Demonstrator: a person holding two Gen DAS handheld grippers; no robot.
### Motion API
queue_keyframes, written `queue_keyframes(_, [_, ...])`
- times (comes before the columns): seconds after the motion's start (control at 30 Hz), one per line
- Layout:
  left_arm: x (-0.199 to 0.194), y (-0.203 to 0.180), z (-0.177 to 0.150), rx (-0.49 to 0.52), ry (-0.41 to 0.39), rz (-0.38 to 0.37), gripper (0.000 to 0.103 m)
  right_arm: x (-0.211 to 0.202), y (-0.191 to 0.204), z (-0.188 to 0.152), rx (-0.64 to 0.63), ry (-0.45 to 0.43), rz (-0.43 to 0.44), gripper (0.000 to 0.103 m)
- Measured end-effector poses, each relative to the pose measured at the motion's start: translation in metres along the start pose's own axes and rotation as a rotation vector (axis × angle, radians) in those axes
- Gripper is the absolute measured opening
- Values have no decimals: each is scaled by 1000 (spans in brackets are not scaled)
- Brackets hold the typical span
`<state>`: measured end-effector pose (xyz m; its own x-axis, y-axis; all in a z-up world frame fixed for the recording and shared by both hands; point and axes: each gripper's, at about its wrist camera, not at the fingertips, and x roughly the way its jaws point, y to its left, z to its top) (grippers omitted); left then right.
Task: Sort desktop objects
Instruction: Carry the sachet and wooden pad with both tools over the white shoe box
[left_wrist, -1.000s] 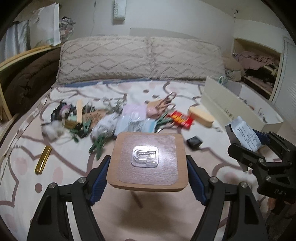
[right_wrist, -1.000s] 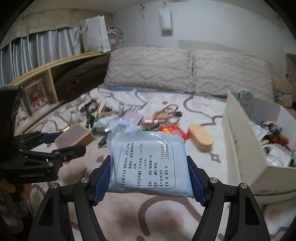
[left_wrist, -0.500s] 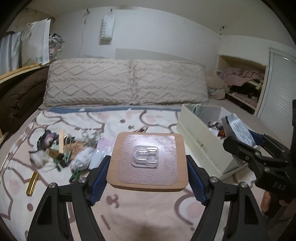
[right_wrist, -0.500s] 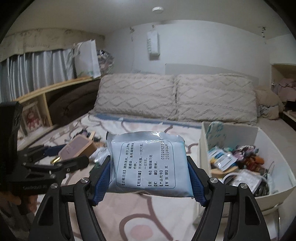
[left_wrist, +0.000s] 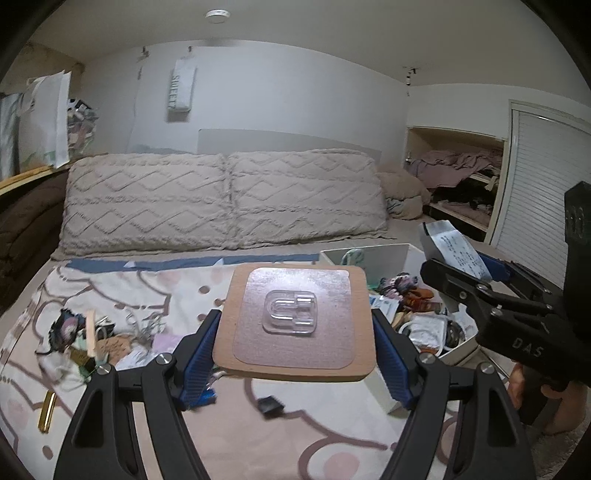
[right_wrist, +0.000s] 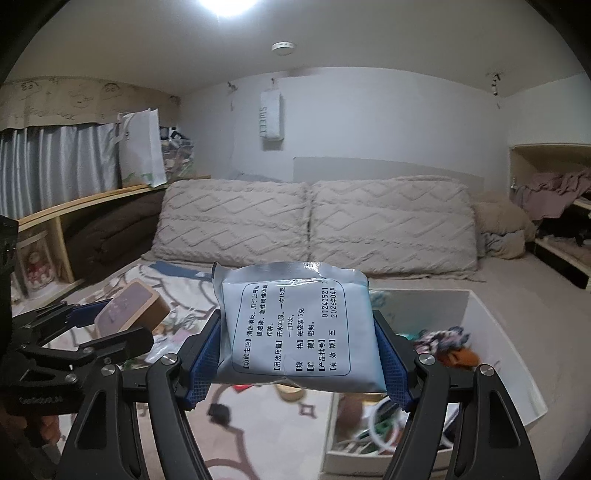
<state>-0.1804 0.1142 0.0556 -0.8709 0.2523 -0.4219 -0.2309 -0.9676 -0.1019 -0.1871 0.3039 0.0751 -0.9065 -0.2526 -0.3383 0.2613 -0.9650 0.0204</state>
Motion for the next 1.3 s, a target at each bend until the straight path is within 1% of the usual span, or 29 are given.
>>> queue_keyframes(0.27, [23,-30,9,33,-1,-47,77,11,-29,2,4,24,-71,76])
queue_keyframes(0.53, [43,-54,14,64,6,-87,77,9,-57,9,38,8,-142,76])
queue_keyframes(0.67, [52,-69,17,88,6,-103,77,11,-73,13,55,4,-192,76])
queue_keyframes(0.8, [63,-83,19,113,12,-118,77,15,-93,13,83,7,-220,76])
queue_keyframes(0.97, [75,-100,20,129,16,-151,77,31,-113,6,89,57,-298,76])
queue_keyframes(1.13, [91,-111,20,128,38,-174,77,58,-136,-10,120,144,-328,76])
queue_keyframes(1.3, [107,-116,19,131,74,-178,77,78,-151,-24,128,222,-364,76])
